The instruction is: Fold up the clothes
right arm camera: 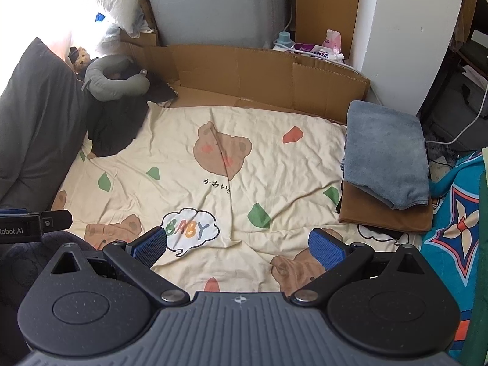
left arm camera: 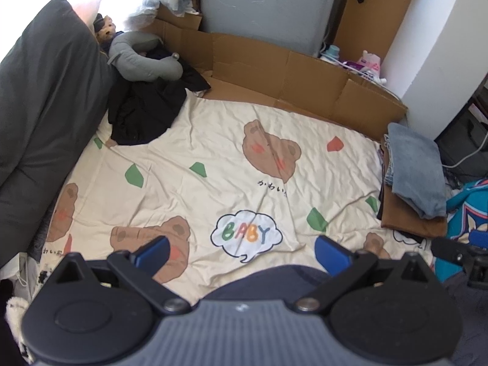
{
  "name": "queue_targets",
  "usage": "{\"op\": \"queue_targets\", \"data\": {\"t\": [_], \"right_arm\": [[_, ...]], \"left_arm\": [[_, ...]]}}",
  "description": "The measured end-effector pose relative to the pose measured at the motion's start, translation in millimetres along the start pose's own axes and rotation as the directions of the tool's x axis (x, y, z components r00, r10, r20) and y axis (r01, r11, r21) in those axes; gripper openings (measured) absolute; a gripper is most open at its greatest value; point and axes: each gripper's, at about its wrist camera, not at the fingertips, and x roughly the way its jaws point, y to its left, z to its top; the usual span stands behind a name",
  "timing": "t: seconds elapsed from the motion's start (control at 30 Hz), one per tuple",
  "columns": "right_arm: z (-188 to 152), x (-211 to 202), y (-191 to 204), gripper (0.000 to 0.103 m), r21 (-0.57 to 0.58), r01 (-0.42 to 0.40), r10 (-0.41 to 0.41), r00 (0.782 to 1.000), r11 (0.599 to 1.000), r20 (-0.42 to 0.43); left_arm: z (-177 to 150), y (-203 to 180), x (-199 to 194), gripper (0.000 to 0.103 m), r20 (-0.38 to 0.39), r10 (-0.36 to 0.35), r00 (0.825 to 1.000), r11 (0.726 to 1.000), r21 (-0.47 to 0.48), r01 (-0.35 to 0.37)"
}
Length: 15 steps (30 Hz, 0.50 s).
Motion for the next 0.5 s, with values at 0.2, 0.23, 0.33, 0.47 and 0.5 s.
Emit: {"op": "queue_targets", "data": {"t": [0.2,0.23,0.33,0.47,0.5], "right_arm": [[-0.6,0.8,-1.4,0.102,0.007,-0.002,0.002,1.000,1.000,-0.005],[-0.5,1.0,-1.5,0.102,0.007,-0.002,0.002,1.000,1.000,-0.006],[-0.2,1.1,-1.2,0.102,0.003,-0.001,0.001,1.000,1.000,-0.005],[0.8,2.1,-2.0,0.102,0.004,-0.003,0.003,1.000,1.000,-0.007],[0.7,2.0,-2.0,0.102,0.006,-0.003,0.003,1.000,1.000,-0.008]], "left_arm": [[0.1,2.8,1.1,0.102,-0.006,-0.006,1.000,1.000,-0.008,0.006],[0.1,3.1,1.0,0.102,-0.005,-0.005,1.000,1.000,-0.007,0.005],[0.1,2.0,0.3,0.102,-0.003,0.001,1.000,1.000,0.003,-0.001],[-0.3,2.2,-0.4,0.102,-0.003,-0.005,1.000,1.000,0.003,0.005],[-0.3,2.2,-0.6,0.102,-0.003,-0.005,1.000,1.000,0.006,0.005]]}}
